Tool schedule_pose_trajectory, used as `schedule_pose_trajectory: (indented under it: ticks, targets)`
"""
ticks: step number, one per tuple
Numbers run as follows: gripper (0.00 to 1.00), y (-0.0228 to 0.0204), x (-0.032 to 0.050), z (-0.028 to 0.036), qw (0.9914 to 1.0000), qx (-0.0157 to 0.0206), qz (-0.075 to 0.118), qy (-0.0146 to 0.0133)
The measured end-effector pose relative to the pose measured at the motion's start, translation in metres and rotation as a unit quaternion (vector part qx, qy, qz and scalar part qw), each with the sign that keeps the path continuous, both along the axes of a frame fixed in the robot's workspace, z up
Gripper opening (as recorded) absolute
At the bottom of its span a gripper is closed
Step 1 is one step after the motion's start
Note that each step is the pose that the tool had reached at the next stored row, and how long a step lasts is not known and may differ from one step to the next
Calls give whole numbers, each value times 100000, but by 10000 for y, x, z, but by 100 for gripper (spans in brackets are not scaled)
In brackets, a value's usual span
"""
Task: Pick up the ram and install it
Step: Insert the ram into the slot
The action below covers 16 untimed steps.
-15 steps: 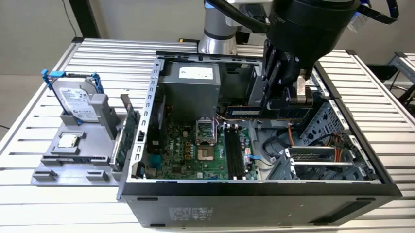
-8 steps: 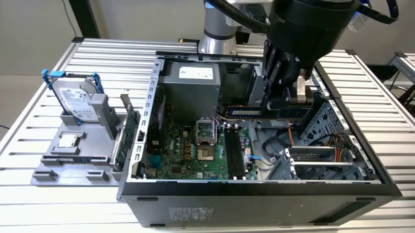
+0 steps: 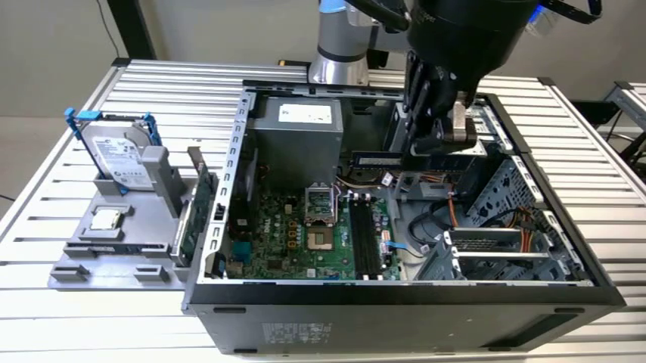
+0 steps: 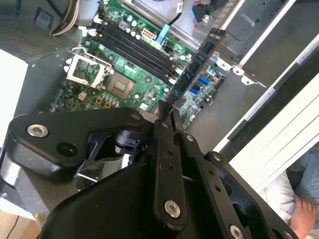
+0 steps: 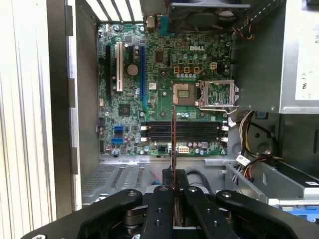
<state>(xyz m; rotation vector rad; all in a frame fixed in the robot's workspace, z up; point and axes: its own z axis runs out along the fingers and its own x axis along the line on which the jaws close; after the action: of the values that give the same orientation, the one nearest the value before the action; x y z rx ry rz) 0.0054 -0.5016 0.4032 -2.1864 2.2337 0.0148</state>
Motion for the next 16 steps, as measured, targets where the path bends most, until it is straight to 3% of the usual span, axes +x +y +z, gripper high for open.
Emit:
schedule_pose_trajectory:
  ticks: [8, 16]
  targets:
    - [0, 169, 0, -8, 100000, 14, 83, 27]
    - [0, 265, 0, -22, 99989, 178, 1475, 28]
